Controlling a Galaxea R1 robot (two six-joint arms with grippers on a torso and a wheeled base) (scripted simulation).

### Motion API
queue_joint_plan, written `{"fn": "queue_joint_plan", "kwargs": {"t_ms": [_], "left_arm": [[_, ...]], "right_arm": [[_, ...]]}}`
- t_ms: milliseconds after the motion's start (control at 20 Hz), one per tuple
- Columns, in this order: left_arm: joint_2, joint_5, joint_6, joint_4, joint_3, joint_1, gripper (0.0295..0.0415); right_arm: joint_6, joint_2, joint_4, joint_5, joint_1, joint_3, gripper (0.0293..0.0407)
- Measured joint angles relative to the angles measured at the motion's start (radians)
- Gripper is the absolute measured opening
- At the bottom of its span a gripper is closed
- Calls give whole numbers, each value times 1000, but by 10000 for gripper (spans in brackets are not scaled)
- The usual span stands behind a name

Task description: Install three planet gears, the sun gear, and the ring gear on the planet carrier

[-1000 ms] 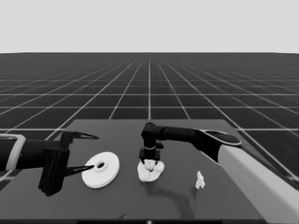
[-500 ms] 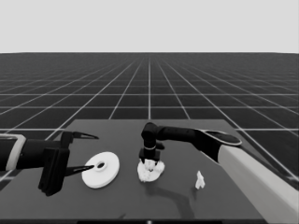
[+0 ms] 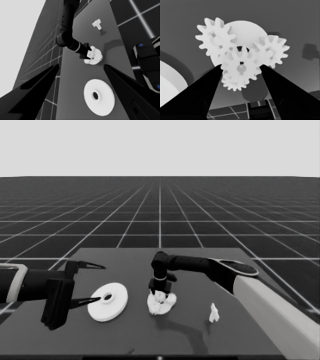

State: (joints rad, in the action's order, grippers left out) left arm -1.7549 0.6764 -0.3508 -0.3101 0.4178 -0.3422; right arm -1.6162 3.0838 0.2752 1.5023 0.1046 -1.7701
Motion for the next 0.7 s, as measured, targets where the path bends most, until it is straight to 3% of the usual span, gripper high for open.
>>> {"fn": "queue_joint_plan", "kwargs": {"t_ms": [700], "left_arm": [[0,0,0,0,0,0,385]], "right_arm": [[-147,0,0,0,0,0,309]]}}
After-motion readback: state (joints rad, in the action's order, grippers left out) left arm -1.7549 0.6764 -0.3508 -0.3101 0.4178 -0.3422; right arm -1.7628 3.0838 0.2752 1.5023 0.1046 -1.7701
